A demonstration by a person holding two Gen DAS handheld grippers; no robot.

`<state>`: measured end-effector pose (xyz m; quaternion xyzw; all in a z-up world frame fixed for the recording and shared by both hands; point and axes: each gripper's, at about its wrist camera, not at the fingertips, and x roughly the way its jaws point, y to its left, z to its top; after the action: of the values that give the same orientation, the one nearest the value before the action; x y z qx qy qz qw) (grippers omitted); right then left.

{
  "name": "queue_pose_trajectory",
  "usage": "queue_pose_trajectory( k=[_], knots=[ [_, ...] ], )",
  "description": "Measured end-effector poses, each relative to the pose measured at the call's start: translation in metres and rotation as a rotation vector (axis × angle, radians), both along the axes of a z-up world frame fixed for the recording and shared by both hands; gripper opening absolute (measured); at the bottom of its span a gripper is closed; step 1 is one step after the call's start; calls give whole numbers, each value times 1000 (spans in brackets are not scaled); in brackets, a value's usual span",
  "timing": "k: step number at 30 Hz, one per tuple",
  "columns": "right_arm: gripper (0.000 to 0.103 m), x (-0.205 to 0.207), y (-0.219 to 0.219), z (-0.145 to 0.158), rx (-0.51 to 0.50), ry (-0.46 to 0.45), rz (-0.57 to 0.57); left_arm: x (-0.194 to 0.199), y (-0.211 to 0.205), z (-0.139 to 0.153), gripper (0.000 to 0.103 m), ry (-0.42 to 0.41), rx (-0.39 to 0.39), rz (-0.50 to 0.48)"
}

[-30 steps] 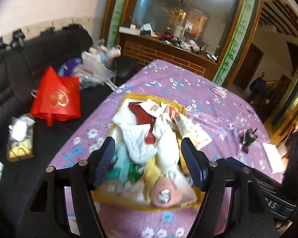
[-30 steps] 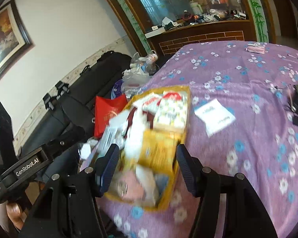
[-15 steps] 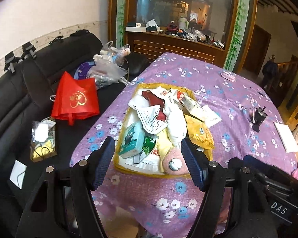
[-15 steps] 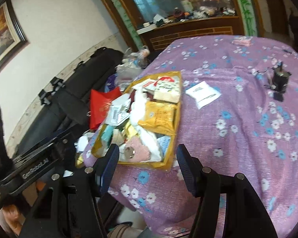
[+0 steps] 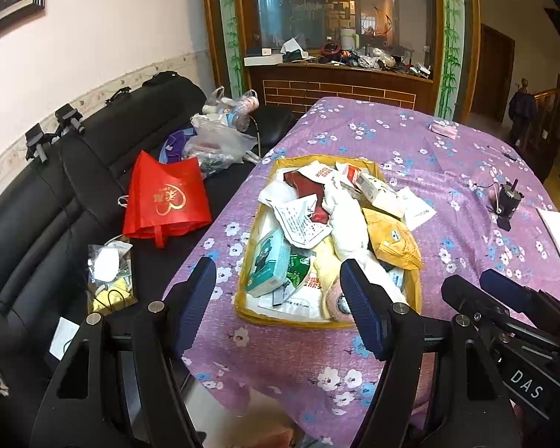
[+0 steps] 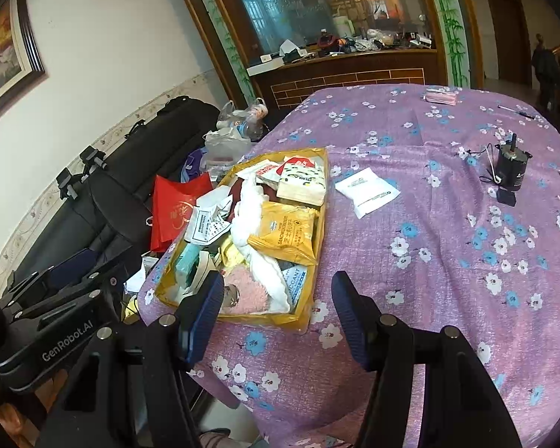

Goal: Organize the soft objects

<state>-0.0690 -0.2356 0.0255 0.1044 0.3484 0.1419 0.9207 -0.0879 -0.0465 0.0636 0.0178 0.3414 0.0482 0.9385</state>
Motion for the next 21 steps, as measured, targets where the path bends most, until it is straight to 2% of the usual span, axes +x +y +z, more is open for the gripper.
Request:
queue_pose_trajectory(
  k=[11, 21],
  knots=[
    [60, -7, 6, -5, -6, 23, -14, -3, -2, -9, 70, 28, 6, -10],
    [60, -14, 13, -1, -31, -3, -24, -9, 0, -9, 70, 30, 18, -9]
  ],
)
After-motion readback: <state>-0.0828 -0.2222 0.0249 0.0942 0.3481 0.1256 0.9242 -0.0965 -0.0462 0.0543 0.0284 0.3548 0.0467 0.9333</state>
